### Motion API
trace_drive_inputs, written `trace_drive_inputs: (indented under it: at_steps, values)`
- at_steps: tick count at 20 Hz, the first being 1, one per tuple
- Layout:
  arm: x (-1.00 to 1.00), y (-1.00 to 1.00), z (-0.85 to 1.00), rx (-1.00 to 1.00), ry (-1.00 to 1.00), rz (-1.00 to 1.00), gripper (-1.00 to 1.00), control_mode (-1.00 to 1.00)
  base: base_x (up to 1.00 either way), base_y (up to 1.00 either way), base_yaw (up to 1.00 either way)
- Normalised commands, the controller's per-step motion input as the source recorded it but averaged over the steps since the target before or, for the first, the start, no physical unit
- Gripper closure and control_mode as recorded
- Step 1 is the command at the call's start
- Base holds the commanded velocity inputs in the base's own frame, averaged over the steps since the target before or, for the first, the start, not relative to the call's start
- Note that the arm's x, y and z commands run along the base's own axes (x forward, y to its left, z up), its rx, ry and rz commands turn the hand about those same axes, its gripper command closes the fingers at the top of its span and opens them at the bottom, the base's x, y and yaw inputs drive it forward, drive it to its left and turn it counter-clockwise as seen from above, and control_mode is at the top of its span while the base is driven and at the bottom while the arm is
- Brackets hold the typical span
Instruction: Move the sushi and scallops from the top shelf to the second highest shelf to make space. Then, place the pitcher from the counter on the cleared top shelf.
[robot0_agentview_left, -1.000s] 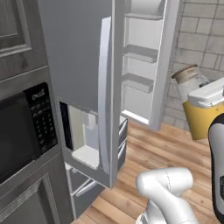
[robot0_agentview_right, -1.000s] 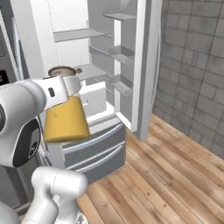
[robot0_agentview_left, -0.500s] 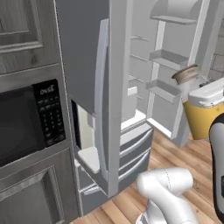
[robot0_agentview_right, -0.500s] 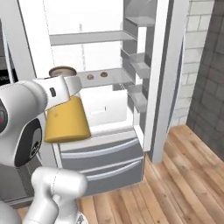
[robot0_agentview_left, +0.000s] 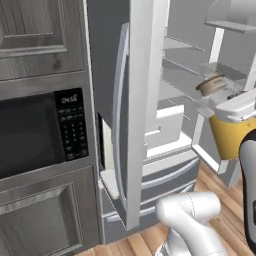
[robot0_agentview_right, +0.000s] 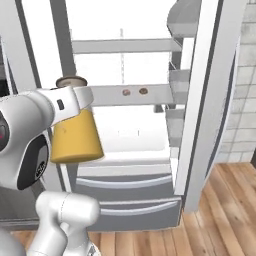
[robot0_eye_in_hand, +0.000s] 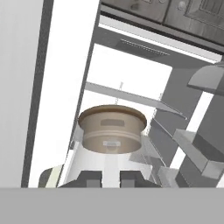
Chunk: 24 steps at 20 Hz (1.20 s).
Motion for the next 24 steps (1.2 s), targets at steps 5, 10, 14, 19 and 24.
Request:
trace_drive_inputs:
  at_steps: [5,10,14,19,24]
  values:
    - [0.00,0.00,0.00,0.00,0.00,0.00,1.00,1.00,0.43,-0.44,0.33]
    - [0.00,0.00,0.00,0.00,0.00,0.00,1.00,1.00,0.18,-0.64,0.25]
    - [0.00,0.00,0.00,0.00,0.00,0.00,1.00,1.00,0.14,-0.55,0.20]
    - [0.00,0.00,0.00,0.00,0.00,0.00,1.00,1.00,0.36,-0.08,0.07]
    - [0.00,0.00,0.00,0.00,0.00,0.00,1.00,1.00,0.57,0.15,0.00]
